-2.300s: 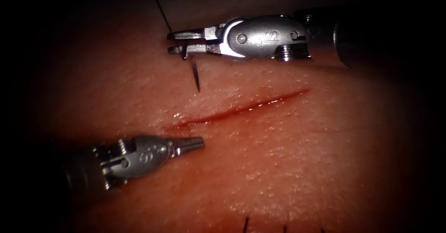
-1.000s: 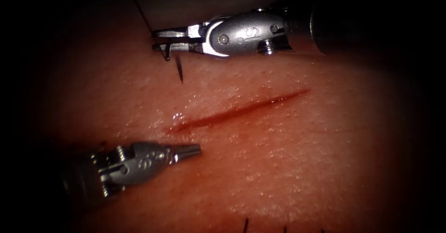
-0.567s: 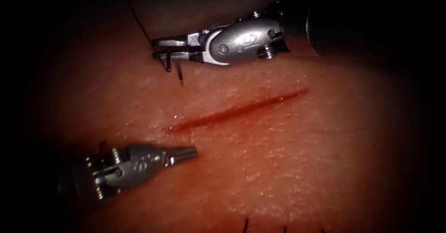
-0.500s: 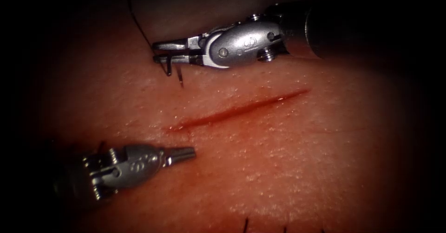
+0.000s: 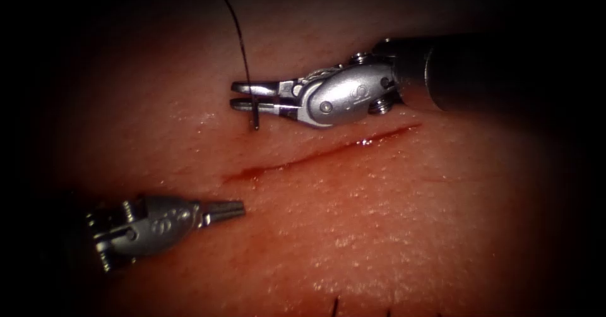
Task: Wound Closure
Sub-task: Push needle into skin above incision with right needle holder
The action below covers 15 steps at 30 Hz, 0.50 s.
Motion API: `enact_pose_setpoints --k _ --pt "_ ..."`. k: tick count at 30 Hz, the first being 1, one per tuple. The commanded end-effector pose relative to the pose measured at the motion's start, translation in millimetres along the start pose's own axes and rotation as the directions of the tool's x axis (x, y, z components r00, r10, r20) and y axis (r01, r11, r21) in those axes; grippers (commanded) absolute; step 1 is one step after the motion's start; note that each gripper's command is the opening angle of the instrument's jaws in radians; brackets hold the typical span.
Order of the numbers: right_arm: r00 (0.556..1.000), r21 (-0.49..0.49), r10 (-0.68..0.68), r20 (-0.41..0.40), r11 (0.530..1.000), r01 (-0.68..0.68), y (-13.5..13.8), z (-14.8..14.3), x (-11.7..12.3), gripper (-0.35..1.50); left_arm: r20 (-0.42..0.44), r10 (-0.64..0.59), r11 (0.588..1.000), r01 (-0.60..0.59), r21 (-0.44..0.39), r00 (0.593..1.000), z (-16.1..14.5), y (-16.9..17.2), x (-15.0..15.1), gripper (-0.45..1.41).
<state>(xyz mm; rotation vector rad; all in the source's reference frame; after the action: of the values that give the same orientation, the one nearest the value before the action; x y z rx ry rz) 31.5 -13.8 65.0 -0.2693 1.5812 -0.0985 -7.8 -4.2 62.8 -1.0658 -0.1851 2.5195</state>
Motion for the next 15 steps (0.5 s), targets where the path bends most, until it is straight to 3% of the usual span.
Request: enact_pose_setpoints --k 1,8,15 --pt "1.000 0.009 -0.001 0.003 1.000 0.001 -0.8 0.5 -0.9 -0.35 -0.002 0.003 1.000 -0.003 0.001 1.000 0.9 -0.2 0.0 -0.42" --pt "0.999 0.045 0.035 0.031 0.998 -0.037 -4.0 0.4 -2.9 -0.35 -0.001 0.003 1.000 -0.003 0.002 1.000 1.1 -0.3 -0.2 -0.42" --pt "0.997 0.081 0.052 0.055 0.995 -0.056 -5.2 -0.1 -3.2 -0.35 -0.001 0.003 1.000 -0.003 0.003 1.000 1.1 -0.4 -0.2 -0.43"
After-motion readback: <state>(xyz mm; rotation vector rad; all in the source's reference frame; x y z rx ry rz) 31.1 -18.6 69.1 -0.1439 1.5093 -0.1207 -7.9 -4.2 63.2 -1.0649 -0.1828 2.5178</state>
